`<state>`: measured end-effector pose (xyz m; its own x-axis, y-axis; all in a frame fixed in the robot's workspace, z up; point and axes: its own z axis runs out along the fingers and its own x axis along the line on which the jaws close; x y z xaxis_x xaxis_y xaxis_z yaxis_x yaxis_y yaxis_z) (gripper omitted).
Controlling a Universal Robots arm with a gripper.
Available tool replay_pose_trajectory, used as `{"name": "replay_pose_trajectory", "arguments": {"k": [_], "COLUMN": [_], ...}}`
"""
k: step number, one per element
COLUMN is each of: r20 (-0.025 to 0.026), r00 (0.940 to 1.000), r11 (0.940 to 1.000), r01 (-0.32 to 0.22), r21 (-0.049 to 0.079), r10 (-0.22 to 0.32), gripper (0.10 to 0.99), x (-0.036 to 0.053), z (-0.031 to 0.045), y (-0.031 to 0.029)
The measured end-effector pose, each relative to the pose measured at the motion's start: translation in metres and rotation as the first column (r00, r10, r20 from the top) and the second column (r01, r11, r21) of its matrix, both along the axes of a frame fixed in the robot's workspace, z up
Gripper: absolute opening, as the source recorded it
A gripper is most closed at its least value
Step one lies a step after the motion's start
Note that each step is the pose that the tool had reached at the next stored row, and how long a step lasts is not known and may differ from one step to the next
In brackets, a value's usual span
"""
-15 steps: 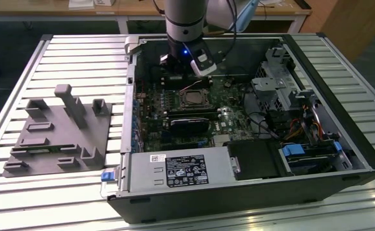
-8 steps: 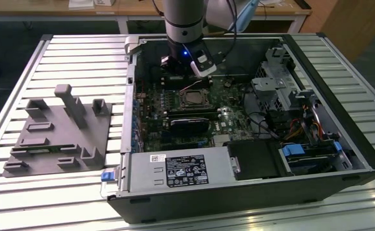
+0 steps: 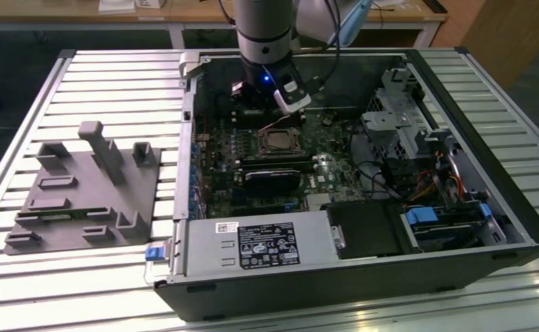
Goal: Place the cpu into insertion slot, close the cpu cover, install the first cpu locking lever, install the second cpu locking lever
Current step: 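Install the first cpu locking lever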
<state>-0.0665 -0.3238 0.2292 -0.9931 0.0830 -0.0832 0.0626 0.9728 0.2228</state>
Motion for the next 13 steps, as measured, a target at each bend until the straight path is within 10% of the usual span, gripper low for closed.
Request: {"name": "replay_pose_trajectory", "arguments": {"k": [13], "r20": [0.0306], "r00": [0.9995], "r11": [0.9999], "r01": [0.010], "r21": [0.002], "r10": [-0.010], "gripper": [0.106], "x": [0.0000], "z": [-0.0081], "y": [0.0000]}}
